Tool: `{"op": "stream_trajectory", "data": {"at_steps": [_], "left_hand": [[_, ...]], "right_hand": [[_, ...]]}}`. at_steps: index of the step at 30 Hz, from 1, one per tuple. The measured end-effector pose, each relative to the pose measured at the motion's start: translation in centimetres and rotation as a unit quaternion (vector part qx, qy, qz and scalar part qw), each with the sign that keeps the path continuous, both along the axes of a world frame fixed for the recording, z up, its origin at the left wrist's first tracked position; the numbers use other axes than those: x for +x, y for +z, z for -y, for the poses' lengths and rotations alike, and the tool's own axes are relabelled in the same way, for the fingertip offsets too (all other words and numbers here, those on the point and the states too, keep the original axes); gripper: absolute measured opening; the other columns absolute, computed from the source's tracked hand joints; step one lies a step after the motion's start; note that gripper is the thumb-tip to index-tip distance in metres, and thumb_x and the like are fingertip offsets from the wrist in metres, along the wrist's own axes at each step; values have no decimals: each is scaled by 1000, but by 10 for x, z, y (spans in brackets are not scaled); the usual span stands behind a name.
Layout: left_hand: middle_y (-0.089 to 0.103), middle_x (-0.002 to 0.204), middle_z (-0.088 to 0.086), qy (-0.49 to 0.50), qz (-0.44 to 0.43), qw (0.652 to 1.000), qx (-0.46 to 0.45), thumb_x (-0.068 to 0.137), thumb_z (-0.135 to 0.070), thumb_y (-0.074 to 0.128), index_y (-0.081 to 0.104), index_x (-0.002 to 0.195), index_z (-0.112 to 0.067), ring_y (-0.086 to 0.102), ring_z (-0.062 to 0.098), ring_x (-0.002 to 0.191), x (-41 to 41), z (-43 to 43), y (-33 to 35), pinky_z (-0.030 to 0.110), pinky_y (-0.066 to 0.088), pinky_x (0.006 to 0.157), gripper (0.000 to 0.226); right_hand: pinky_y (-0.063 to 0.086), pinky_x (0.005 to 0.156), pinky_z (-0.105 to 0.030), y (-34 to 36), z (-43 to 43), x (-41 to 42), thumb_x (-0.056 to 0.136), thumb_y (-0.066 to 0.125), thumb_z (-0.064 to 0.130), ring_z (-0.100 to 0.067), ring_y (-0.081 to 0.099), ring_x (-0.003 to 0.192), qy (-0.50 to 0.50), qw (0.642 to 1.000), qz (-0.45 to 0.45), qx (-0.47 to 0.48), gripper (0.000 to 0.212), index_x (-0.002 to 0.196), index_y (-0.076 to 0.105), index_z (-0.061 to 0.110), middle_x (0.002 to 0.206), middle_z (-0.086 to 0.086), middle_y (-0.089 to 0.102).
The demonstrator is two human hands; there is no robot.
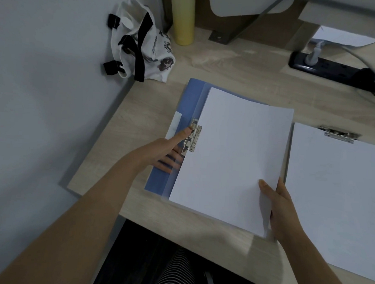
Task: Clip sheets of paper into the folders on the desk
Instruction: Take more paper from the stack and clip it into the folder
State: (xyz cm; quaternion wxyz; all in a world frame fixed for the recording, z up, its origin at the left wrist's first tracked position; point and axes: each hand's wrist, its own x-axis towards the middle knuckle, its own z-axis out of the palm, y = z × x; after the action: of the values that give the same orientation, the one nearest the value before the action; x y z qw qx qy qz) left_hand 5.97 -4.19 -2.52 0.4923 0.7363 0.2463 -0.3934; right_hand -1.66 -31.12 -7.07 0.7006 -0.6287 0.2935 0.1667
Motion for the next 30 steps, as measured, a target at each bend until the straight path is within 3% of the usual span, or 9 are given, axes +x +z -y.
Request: {"op": "stream_trajectory", "data": {"at_steps": [4, 9, 12, 19, 23, 30], "left_hand": [[71, 94, 3, 6, -7, 1000, -8, 72, -80, 34, 61, 114, -9, 69, 17, 86, -1, -1, -3, 30, 57, 73, 87], [71, 98, 4, 5, -6, 1000, -7, 71, -82, 32, 59, 117, -8, 69, 16, 88, -1, -1, -3, 30, 57, 73, 91], [70, 98, 4, 2, -6, 1000, -9, 74, -80, 31, 58, 117, -8, 68, 16, 88, -1, 0, -2, 29, 57, 72, 89], [69, 98, 1, -3, 17, 999, -28, 82, -64, 45, 61, 100, -18, 66, 14, 92, -5, -3, -2, 26, 57, 75, 52], [69, 99, 3, 0, 45, 999, -28, 86, -50, 54, 62, 103, -11, 65, 12, 90, -8, -3, -7, 19, 55, 66, 43], [59, 78, 1, -5, 120, 993, 1, 87, -34, 61, 55, 79, -11, 55, 6, 70, -8, 2, -19, 8, 49, 52, 25]], "right_hand": [[47, 95, -43, 0, 1, 1, 90, 53, 16, -22, 61, 107, 3, 1000, -2, 2, 34, 123, 53, 27, 119, -2, 64], [50, 84, -36, 0, 0, 0, 91, 53, 16, -20, 61, 103, 0, 1000, -1, 10, 25, 108, 57, 34, 113, 1, 65], [48, 89, -38, -1, -1, 0, 91, 53, 15, -17, 61, 103, 0, 1000, 3, 5, 25, 102, 57, 37, 112, 5, 65], [46, 96, -42, -1, 1, 0, 91, 53, 17, -22, 60, 108, 7, 1000, 0, 4, 25, 106, 59, 37, 117, 1, 65], [46, 96, -44, 0, 1, 1, 90, 53, 17, -23, 61, 107, 11, 1000, 1, -3, 26, 106, 59, 37, 116, 1, 66], [48, 88, -35, -2, 2, 1, 90, 54, 17, -17, 62, 103, 7, 1000, -3, -3, 25, 105, 58, 37, 112, 5, 66]]}}
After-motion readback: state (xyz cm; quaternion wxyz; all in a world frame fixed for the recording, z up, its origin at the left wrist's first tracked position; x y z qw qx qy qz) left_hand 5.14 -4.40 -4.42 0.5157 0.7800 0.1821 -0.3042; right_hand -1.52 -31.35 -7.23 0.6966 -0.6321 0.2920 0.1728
